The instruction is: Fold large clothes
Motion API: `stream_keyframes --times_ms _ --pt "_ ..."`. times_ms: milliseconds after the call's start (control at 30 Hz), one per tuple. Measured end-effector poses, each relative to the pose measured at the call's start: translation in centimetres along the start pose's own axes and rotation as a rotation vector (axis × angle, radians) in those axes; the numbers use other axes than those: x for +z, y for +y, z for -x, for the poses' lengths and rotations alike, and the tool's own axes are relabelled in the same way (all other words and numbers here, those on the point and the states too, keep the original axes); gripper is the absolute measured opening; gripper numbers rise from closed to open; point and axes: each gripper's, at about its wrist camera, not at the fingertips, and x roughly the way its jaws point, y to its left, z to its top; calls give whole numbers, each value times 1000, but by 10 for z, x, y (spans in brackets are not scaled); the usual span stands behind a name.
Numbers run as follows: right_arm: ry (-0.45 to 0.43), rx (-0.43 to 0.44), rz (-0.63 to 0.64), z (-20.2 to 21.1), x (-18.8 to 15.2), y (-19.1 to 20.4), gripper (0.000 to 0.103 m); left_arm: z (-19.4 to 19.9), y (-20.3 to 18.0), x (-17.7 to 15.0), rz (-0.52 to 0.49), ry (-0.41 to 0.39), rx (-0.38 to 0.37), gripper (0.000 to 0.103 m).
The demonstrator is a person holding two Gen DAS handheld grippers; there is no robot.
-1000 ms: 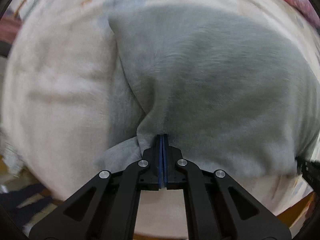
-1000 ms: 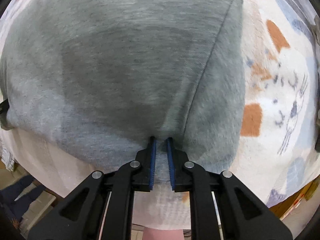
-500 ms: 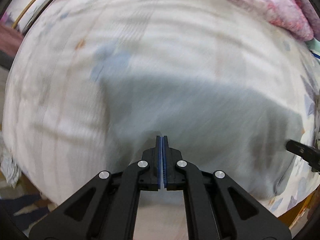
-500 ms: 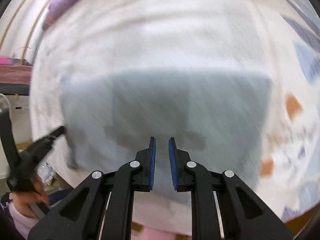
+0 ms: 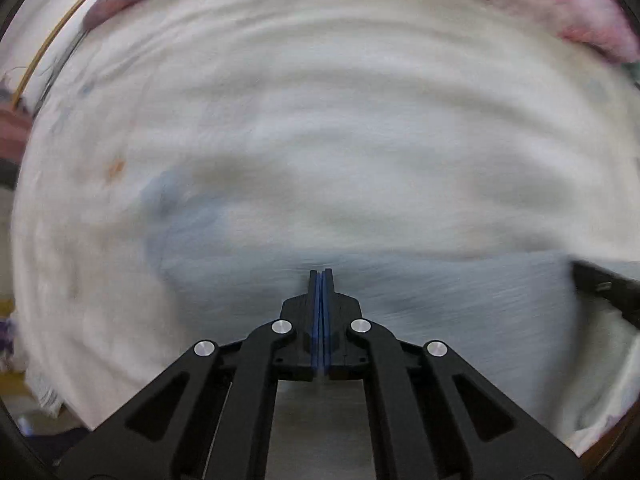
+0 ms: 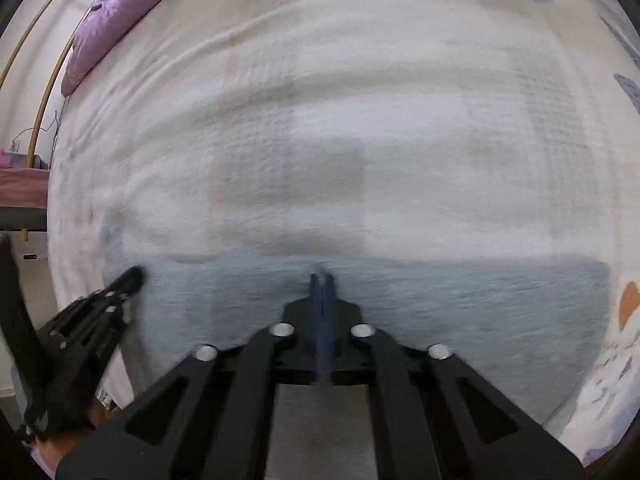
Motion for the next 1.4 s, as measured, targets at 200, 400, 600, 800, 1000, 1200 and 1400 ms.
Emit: stream_keyframes --times_ms 200,400,600,800,1000,1200,1400 --pt "14 17 7 20 -16 -11 0 11 30 2 50 -12 -50 1" --pt "-12 -27 -99 13 -49 -83 0 -14 60 -14 92 19 -118 1" --pt "-6 -76 -150 71 -55 -79 17 31 84 -46 207 66 -189 46" --pt "161 -161 -164 53 -107 -114 46 0 114 -109 551 113 -492 13" --pt "187 -117 -218 66 -125 -118 46 58 121 -99 501 -58 -285 2" --pt "180 -150 -95 45 -117 -105 46 7 115 -82 356 104 -29 1" --pt "215 -221 -78 23 -110 -96 48 58 91 -110 335 57 -76 1"
